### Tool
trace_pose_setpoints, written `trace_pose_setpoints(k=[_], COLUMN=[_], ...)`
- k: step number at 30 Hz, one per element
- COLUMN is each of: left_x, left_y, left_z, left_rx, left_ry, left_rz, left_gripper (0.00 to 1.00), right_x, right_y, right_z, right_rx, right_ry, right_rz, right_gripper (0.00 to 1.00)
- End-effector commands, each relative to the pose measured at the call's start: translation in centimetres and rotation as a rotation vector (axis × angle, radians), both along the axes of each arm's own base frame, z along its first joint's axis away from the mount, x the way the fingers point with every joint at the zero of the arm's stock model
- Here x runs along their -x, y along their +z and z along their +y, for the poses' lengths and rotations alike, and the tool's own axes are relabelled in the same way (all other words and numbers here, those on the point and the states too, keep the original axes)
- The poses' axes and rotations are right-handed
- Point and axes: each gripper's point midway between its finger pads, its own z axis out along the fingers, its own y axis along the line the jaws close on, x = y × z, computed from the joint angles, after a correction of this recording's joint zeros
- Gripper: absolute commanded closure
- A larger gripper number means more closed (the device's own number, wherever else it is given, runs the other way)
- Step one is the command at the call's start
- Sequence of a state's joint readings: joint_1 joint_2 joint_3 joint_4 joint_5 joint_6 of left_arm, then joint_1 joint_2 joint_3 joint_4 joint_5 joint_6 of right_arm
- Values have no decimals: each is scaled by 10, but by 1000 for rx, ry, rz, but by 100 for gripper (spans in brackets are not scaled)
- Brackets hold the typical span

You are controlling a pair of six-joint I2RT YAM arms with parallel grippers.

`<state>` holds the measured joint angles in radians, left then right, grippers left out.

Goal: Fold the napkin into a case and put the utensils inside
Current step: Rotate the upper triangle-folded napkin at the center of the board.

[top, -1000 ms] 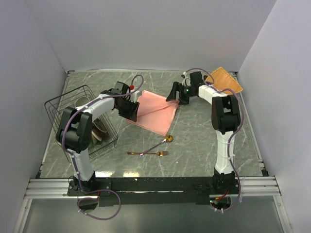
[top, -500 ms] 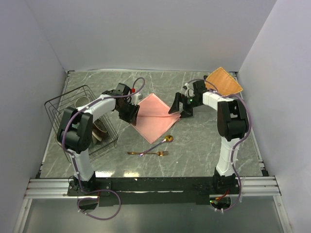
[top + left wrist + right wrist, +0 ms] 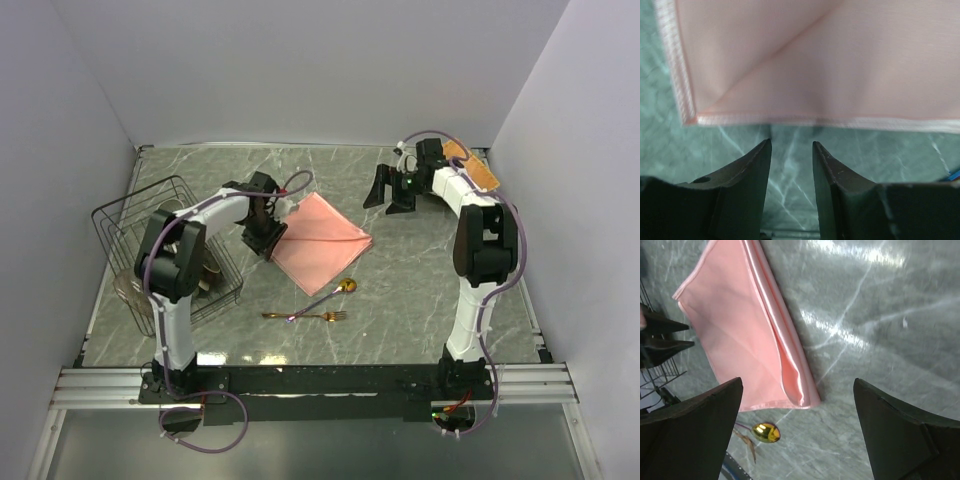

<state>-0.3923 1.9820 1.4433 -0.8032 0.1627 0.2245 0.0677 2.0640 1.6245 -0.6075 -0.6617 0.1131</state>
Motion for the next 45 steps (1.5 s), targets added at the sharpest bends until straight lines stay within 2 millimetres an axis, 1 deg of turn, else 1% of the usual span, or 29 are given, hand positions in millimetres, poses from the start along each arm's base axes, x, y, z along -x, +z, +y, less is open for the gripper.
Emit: trace_pose_setpoints(k=[1,5,8,10,11,12,13,14,15,17,18,21,24,26,27,28,30,31,32,34,35,36,37,39,40,41,43,44,45], left_x=[-18,-35,-54,-73,-79,-94,-100,-106,-117,-121,-125,-131,-135,-132,-131,-130,-125,-123,-116,-117,-113,-115,-114,-117,-114,-118,-120,-127,-129], left_y=[-6,-19,-22,-15,-20,-10,-8,-13,-3,-7,0,2,11,31,31,52,59,79,77,101,100,104,111,115,111,119,111,120,120], left_z=[-2,-13,-22,-33,-37,-49,-55,-61,-71,-88,-99,-108,-105,-108,-97,-96,-87,-85,-81,-75,-72,-68,-67,-62,-61,-63,-62,-63,-63], left_rx=[-47,-62,-50,-19,-12,31,50,67,97,136,159,183,212,295,319,363,423,455,466,517,520,535,544,545,545,556,560,575,583], left_ry=[-63,-111,-126,-133,-139,-145,-150,-145,-153,-167,-187,-178,-127,-100,-67,-39,-9,7,20,43,52,57,57,70,63,54,55,47,43], left_rz=[-29,-56,-86,-136,-140,-182,-202,-205,-241,-239,-260,-282,-285,-277,-258,-274,-267,-290,-273,-322,-317,-327,-337,-340,-313,-320,-283,-296,-291], left_gripper=[57,57,58,57,57,55,55,54,52,51,50,47,43,41,39,38,35,35,34,34,34,34,34,34,34,34,34,34,34], right_x=[-12,-14,-14,-15,-14,-14,-15,-14,-12,-11,-7,1,11,13,16,18,25,28,32,48,54,66,72,89,96,102,114,118,121], right_y=[10,11,10,9,7,5,4,2,-1,-2,-6,-15,-27,-35,-39,-40,-45,-44,-44,-45,-45,-49,-44,-49,-47,-48,-47,-47,-47], right_z=[-2,-5,-5,-3,-2,-3,-4,-3,-6,-8,-9,-12,-12,-14,-15,-15,-16,-15,-14,-9,-7,-4,2,8,15,18,22,23,21], right_rx=[25,26,16,5,2,1,5,10,20,35,44,58,60,70,74,74,77,76,71,72,72,62,57,47,43,39,37,42,44], right_ry=[32,43,53,52,51,51,49,53,51,56,55,53,47,30,29,29,27,32,40,64,76,89,103,125,144,156,186,198,200], right_rz=[-43,-48,-32,-30,-21,-17,-17,-15,-9,-15,-3,21,53,75,89,92,108,108,113,136,139,165,159,191,195,205,210,212,218], right_gripper=[0,0,1,2,3,3,4,3,3,3,3,3,3,3,3,3,3,4,4,4,4,4,4,4,4,4,4,4,4])
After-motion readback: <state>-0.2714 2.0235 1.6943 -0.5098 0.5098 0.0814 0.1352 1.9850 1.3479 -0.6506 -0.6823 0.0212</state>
